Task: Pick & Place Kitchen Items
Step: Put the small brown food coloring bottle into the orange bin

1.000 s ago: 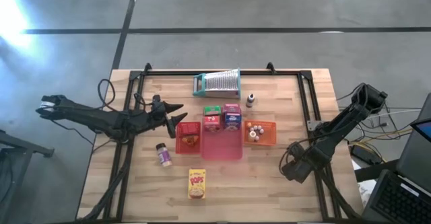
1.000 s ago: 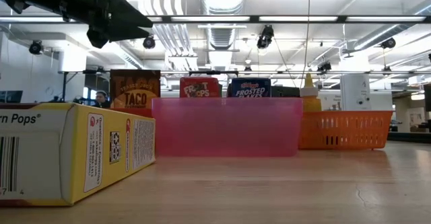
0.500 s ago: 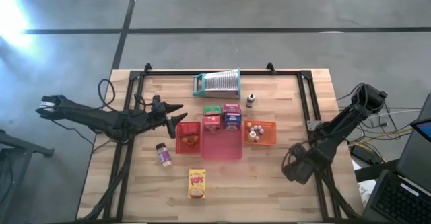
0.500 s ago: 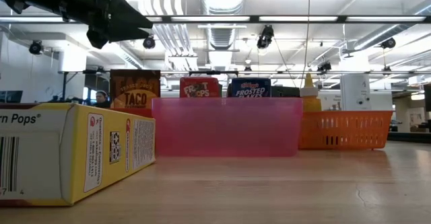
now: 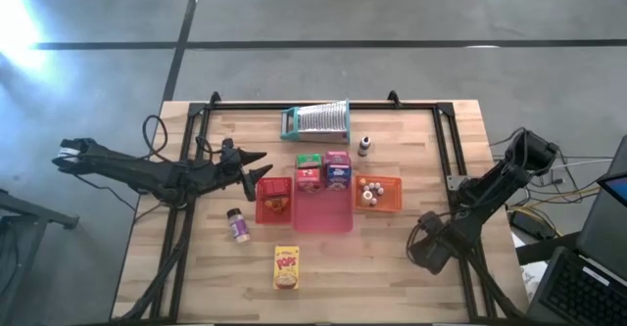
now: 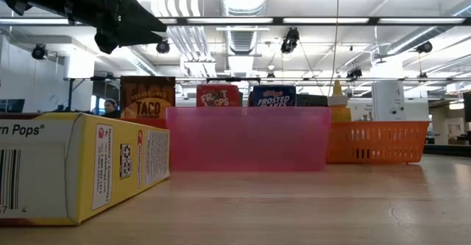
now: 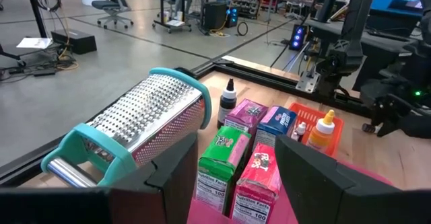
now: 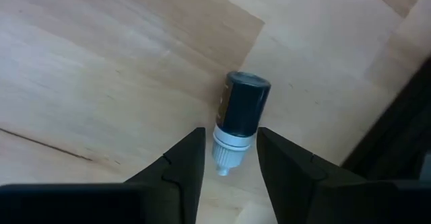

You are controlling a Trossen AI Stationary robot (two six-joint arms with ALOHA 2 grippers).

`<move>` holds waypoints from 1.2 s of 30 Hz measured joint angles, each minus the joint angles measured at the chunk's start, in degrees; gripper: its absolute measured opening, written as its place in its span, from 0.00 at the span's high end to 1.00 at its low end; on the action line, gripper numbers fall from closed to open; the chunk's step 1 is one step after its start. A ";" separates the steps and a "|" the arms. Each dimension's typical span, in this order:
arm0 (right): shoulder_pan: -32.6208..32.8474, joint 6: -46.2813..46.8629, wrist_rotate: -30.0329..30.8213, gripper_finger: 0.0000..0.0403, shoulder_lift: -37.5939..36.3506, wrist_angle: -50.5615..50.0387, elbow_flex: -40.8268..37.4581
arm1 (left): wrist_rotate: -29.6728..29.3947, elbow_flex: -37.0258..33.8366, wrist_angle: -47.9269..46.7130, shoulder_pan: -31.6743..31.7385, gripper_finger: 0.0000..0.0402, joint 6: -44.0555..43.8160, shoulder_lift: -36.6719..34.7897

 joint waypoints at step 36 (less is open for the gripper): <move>-2.96 -59.53 27.26 0.86 0.35 1.95 21.05 | 21.48 1.70 3.69 -0.07 0.49 -23.79 0.00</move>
